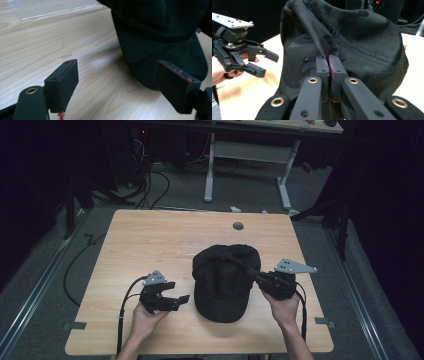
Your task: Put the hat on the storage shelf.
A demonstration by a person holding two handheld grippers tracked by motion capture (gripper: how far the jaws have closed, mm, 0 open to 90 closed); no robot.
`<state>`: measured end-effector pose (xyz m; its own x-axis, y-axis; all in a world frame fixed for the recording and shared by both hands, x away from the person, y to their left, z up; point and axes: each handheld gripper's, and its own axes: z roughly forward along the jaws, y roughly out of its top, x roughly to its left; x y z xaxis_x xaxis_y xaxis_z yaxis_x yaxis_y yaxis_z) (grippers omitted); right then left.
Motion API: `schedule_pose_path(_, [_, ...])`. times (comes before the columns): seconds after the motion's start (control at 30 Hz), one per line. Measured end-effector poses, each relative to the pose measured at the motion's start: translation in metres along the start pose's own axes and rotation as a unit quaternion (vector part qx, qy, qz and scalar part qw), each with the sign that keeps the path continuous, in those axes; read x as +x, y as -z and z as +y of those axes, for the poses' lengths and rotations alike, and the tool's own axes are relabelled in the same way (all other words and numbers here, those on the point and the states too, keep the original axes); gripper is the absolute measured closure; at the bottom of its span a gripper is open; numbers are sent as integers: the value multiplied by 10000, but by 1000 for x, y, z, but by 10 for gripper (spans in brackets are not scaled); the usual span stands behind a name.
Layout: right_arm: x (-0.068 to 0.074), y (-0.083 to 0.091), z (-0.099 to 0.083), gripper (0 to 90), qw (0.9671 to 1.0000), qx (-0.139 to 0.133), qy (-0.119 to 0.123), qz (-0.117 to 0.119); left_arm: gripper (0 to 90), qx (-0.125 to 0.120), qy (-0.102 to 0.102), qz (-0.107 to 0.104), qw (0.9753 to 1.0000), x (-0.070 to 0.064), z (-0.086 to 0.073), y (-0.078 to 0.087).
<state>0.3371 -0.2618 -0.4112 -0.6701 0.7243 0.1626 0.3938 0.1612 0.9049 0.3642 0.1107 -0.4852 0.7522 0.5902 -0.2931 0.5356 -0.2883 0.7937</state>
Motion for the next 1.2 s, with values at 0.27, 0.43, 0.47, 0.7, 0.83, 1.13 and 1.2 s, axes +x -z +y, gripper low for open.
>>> schedule_pose_path(0.27, [3, -1, 3, 880, 9997, -114, 124, 204, 190, 129, -12, -450, 9989, 0, 10, -12])
schedule_pose_path(0.43, [2, -1, 3, 879, 9992, -179, 127, 338, 194, 196, 18, -775, 9968, 2, 13, -17])
schedule_pose_path(0.47, [2, -2, 3, 879, 9991, -189, 125, 369, 191, 208, 12, -821, 9964, 1, 13, -18])
schedule_pose_path(0.7, [0, -4, 4, 879, 9976, -269, 94, 639, 193, 297, -100, -1111, 9933, -1, 17, -21])
schedule_pose_path(0.83, [-2, -6, 4, 879, 9968, -281, 106, 742, 261, 189, -106, -1441, 9893, -3, 19, -19])
schedule_pose_path(1.13, [-9, -15, 6, 878, 9978, -237, 329, 518, 437, -49, -273, -1536, 9877, -4, 23, -3])
schedule_pose_path(1.2, [-12, -18, 5, 878, 9981, -201, 304, 487, 472, -61, -298, -1589, 9868, -3, 23, 0])
